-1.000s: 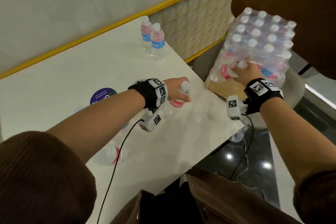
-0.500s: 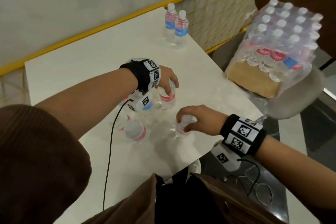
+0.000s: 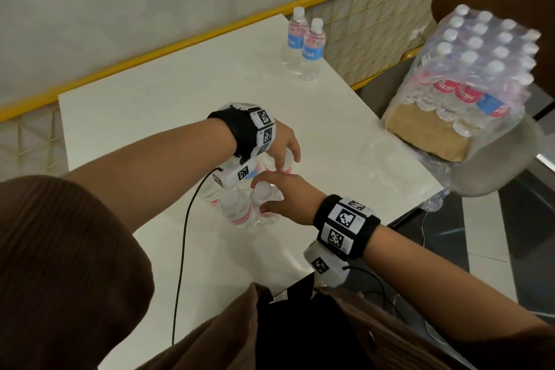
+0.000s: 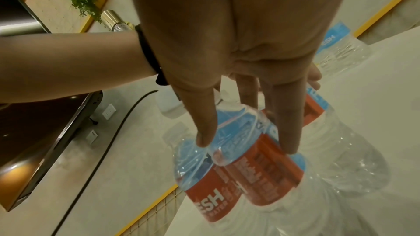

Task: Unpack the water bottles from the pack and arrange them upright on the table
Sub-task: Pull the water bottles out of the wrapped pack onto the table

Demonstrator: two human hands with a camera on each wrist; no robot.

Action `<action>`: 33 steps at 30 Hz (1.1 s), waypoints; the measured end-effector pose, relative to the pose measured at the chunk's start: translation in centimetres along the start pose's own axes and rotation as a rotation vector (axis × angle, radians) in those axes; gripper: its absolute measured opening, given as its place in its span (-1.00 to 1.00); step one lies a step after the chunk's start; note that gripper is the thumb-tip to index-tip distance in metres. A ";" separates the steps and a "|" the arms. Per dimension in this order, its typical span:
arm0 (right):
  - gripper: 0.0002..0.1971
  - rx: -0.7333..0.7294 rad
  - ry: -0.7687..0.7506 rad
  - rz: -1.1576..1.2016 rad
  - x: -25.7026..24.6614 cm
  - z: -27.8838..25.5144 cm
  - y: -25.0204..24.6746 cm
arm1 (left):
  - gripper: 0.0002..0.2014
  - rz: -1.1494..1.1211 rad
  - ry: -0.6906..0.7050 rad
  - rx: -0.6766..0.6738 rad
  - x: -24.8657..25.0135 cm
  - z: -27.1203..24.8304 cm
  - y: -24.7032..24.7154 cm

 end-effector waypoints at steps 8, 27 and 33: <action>-0.34 0.161 0.288 0.289 5.5 -1.0 -4.1 | -0.51 -0.190 -0.019 0.397 -2.3 -4.5 -1.6; -0.18 0.021 0.498 1.285 7.1 3.6 3.3 | -0.41 -1.702 -0.125 0.372 -10.7 -5.5 15.4; -0.25 0.078 0.465 1.350 5.7 4.3 5.0 | -0.46 -1.713 -0.149 0.371 -10.5 -6.0 15.6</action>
Point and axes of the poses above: each hand's wrist, its own z-axis towards the middle knuckle, its own y-axis out of the palm, x = y × z, the point moved 3 cm from there along z, towards the middle knuckle, and after that the axes turned 2 degrees about z, right-handed, at the moved point
